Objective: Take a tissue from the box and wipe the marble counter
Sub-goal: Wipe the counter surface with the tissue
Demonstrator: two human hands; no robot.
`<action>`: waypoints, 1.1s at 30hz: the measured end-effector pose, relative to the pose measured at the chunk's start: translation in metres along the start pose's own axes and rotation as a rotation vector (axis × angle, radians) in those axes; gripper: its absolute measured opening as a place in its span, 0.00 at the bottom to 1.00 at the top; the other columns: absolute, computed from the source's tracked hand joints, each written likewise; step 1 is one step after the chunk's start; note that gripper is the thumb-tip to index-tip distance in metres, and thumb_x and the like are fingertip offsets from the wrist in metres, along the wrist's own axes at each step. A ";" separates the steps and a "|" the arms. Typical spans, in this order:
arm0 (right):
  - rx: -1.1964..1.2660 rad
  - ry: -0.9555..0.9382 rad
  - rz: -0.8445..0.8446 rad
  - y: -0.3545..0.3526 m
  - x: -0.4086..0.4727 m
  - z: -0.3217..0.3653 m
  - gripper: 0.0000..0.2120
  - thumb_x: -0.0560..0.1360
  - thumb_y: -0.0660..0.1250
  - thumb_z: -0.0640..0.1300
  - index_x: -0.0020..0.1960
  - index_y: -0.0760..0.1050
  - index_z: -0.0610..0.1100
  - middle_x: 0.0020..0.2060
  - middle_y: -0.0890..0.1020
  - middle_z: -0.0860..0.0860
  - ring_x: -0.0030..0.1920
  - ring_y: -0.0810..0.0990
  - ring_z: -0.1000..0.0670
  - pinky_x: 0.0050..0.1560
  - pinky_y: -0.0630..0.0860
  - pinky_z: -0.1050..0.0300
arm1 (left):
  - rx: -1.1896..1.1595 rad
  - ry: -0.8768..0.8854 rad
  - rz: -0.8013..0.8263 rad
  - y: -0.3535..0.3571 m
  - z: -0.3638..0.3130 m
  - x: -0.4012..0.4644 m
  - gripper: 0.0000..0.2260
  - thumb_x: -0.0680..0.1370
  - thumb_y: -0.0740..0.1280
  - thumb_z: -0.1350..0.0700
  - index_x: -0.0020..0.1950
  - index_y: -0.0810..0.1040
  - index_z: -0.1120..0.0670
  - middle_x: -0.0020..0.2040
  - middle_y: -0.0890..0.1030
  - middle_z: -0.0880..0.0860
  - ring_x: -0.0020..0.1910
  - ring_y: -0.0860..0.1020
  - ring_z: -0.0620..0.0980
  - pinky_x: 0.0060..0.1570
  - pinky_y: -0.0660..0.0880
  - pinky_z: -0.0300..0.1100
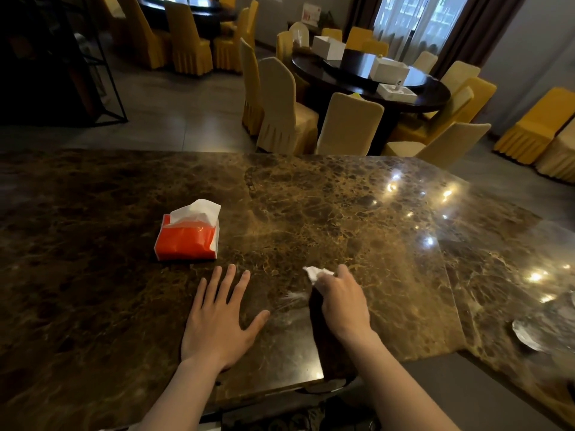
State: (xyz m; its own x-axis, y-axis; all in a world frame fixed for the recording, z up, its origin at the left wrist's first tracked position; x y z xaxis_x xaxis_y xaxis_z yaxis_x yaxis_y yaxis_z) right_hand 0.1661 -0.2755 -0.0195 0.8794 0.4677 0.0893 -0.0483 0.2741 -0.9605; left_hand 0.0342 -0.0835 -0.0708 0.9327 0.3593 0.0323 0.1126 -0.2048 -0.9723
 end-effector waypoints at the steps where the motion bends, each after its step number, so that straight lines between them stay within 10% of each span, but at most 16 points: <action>1: -0.008 0.049 -0.019 -0.003 0.002 -0.005 0.05 0.81 0.65 0.37 0.51 0.80 0.41 0.45 0.70 0.47 0.45 0.76 0.41 0.38 0.73 0.48 | -0.001 0.004 0.005 0.001 0.000 -0.001 0.40 0.76 0.38 0.23 0.84 0.42 0.41 0.86 0.42 0.48 0.82 0.34 0.49 0.82 0.38 0.54; 33: 0.128 0.130 -0.110 -0.008 -0.025 0.025 0.13 0.79 0.65 0.49 0.41 0.81 0.43 0.42 0.76 0.51 0.41 0.77 0.49 0.39 0.70 0.58 | 0.011 0.004 0.002 0.003 0.000 0.001 0.41 0.76 0.39 0.23 0.84 0.42 0.42 0.86 0.42 0.48 0.83 0.35 0.50 0.82 0.38 0.54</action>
State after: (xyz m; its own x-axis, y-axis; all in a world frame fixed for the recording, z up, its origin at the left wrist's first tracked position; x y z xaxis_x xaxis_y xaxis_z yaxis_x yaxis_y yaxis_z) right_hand 0.1329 -0.2679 -0.0076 0.9359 0.3194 0.1489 -0.0013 0.4256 -0.9049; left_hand 0.0356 -0.0834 -0.0734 0.9343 0.3550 0.0314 0.1069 -0.1952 -0.9749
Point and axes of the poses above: each hand's wrist, its own x-axis towards the middle knuckle, its own y-axis out of the palm, z = x × y, the point moved 6 cm from there along x, towards the middle knuckle
